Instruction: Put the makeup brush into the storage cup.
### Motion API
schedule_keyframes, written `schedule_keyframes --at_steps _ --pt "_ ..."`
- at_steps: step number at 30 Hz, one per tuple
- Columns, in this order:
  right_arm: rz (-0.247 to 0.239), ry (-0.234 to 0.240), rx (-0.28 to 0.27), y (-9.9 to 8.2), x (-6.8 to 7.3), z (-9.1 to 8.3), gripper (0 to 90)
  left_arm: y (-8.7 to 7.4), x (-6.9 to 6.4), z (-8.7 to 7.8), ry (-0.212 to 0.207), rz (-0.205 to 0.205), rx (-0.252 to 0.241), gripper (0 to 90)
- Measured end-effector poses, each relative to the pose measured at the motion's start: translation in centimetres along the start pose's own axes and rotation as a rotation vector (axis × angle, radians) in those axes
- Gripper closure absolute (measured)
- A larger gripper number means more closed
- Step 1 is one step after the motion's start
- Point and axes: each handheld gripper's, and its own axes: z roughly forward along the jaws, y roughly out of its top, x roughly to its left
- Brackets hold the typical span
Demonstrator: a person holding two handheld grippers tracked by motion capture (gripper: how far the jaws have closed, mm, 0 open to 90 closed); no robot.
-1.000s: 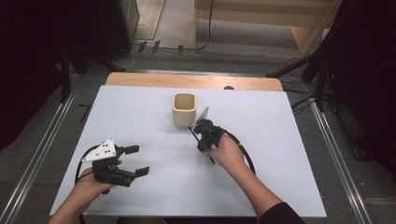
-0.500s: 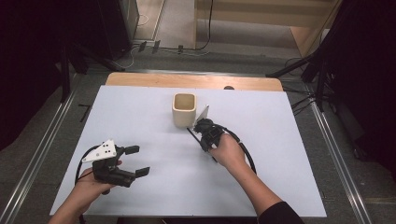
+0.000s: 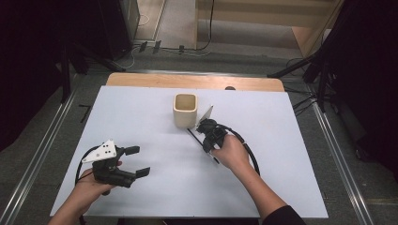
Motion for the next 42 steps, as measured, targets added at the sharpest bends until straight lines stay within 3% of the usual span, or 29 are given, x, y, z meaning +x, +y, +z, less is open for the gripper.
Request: schedule_keyframes --at_steps 9,14,18,21,25,27,31,37,42 --pt "-0.024 0.077 -0.098 -2.1 0.1 -1.3 86.8 0.0 0.0 0.1 0.001 0.003 0.01 10.5" --pt "-0.059 0.1 -0.19 -3.0 0.3 -1.9 86.8 0.0 0.1 -0.1 0.009 -0.006 0.009 10.6" --pt "-0.093 0.139 -0.259 -3.7 0.2 -2.2 86.8 0.0 0.2 0.0 0.017 -0.015 0.006 10.5" --pt "-0.116 0.181 -0.293 -4.0 0.2 -2.6 86.8 0.3 0.4 0.2 0.026 -0.048 0.001 10.6" --pt "-0.134 0.223 -0.314 -4.3 0.2 -2.6 86.8 0.5 0.3 0.3 0.02 -0.042 -0.014 10.6" --pt "-0.143 0.265 -0.327 -4.7 0.0 -2.6 86.8 0.6 0.1 0.4 0.012 -0.029 0.009 10.6" --pt "-0.151 0.281 -0.343 -5.2 -0.4 -3.1 86.8 1.0 0.1 0.7 -0.006 -0.024 0.045 10.6" --pt "-0.16 0.311 -0.381 -6.1 -1.0 -4.1 86.8 1.2 0.1 0.7 -0.015 -0.034 0.029 10.6" --pt "-0.179 0.305 -0.381 -6.8 -0.9 -4.6 86.9 1.5 0.3 1.0 -0.047 -0.061 0.031 10.5"
